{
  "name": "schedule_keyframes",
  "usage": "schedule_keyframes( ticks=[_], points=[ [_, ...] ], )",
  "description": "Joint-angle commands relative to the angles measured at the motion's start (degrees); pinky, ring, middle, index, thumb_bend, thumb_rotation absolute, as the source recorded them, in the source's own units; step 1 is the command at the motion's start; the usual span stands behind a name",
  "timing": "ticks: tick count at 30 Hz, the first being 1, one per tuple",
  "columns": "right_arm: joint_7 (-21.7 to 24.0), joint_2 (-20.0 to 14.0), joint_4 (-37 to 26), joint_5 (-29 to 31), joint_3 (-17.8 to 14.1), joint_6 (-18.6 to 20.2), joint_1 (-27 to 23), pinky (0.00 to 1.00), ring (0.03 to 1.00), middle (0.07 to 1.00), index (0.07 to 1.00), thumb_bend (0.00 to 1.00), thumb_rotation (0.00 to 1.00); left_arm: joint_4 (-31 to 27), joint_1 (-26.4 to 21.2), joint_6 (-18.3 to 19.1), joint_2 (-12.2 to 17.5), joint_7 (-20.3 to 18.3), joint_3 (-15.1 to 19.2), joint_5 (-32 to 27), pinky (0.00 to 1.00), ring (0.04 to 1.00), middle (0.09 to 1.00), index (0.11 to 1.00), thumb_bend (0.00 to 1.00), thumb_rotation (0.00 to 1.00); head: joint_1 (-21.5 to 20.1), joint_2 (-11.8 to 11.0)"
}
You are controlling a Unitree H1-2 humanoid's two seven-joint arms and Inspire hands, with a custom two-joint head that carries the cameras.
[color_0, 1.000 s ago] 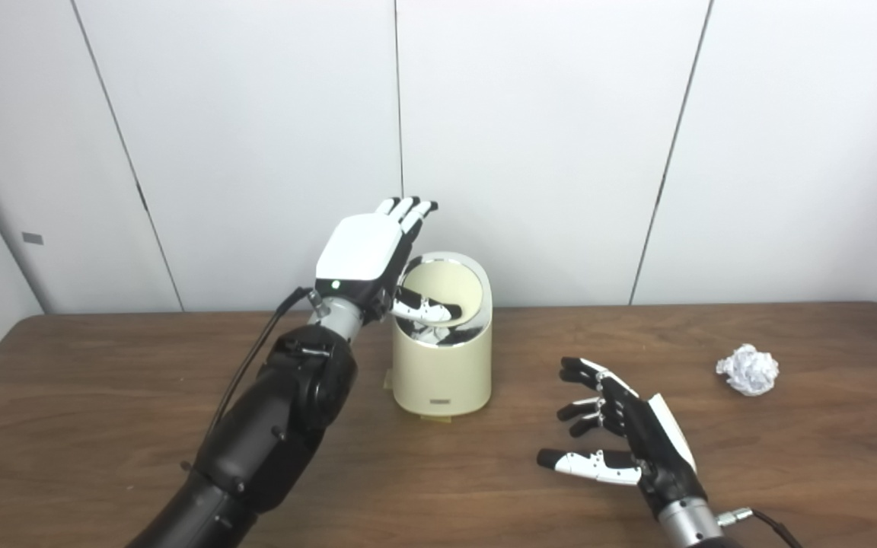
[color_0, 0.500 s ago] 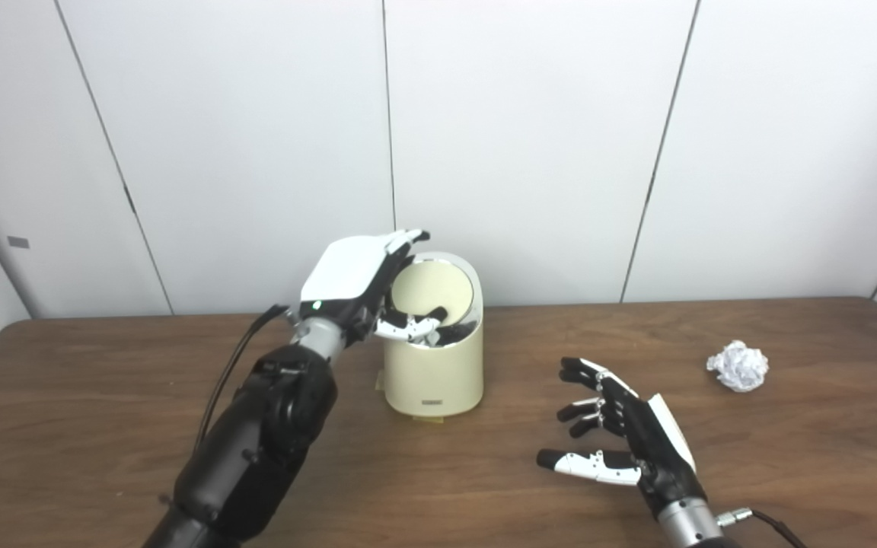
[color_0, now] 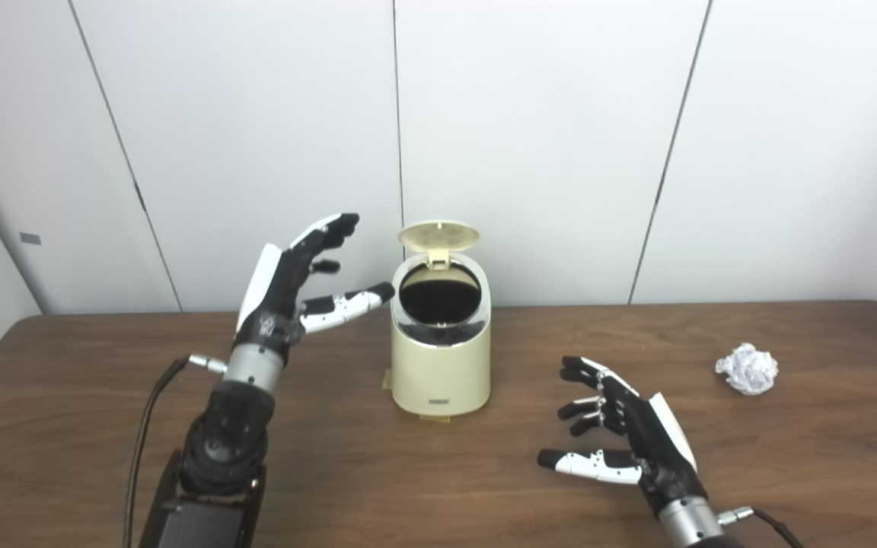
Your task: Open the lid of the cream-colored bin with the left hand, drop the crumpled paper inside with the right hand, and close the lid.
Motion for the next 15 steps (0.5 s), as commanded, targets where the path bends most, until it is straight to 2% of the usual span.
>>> schedule_keyframes(
  ticks=[1, 6, 11, 15],
  points=[
    [0.05, -0.67, -1.83, 0.43, -0.33, -2.0, -1.94, 0.5, 0.606, 0.815, 0.83, 0.75, 0.21, -1.36, 0.19, -4.73, 0.65, 0.33, 1.17, -2.44, 0.74, 0.841, 0.856, 0.875, 0.72, 0.18, -0.01, 0.05],
    [0.36, -0.97, -2.18, 0.72, -0.38, -1.86, -1.76, 0.5, 0.603, 0.813, 0.828, 0.75, 0.21, 0.67, 4.35, -10.34, 0.96, 1.36, 1.72, -3.43, 0.78, 0.823, 0.843, 0.868, 0.77, 0.25, 0.45, 0.42],
    [0.58, -1.17, -2.12, 1.06, -0.52, -1.9, -1.55, 0.5, 0.599, 0.815, 0.827, 0.76, 0.22, 2.8, 7.82, -15.34, 0.9, 1.84, 2.2, -4.19, 0.76, 0.795, 0.832, 0.864, 0.77, 0.23, 0.76, 0.72],
    [0.73, -1.36, -2.32, 1.38, -0.5, -1.83, -1.35, 0.51, 0.604, 0.813, 0.828, 0.76, 0.21, 4.17, 9.71, -17.86, 0.42, 2.13, 2.34, -5.3, 0.73, 0.786, 0.823, 0.864, 0.79, 0.22, 0.84, 0.86]
  ],
)
